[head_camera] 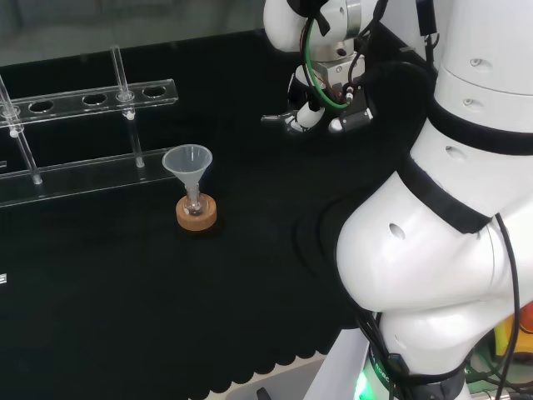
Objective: Pour all the NaCl from the weighing funnel into the round-bottom flask.
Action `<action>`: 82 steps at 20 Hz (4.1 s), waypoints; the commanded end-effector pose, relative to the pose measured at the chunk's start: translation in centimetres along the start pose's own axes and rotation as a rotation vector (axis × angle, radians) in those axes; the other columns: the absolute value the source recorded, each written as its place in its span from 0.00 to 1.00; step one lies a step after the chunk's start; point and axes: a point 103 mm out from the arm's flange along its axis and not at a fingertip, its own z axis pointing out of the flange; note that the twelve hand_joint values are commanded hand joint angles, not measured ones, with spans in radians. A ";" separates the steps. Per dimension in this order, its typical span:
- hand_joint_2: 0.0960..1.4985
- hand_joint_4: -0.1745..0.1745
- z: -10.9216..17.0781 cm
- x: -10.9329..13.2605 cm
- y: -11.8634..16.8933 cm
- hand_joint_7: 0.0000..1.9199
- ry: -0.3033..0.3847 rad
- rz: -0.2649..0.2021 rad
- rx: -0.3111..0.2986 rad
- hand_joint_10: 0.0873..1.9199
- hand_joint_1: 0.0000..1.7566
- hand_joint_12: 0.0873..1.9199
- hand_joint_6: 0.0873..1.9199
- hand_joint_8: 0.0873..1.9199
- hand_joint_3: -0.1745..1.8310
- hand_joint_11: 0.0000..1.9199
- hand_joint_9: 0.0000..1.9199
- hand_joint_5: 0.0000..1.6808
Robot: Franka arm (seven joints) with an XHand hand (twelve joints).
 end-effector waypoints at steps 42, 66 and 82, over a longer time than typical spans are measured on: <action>0.41 1.00 -4.0 0.6 -6.2 0.83 -0.017 0.025 -0.032 0.15 0.63 0.76 0.32 0.15 0.40 0.15 0.74 0.75; 0.40 1.00 -7.0 6.6 -7.8 0.83 -0.026 -0.028 -0.050 0.15 0.63 0.76 0.32 0.15 0.42 0.15 0.75 0.75; 0.40 1.00 -7.8 10.5 -8.9 0.84 -0.012 -0.093 -0.046 0.15 0.63 0.76 0.33 0.15 0.42 0.14 0.75 0.75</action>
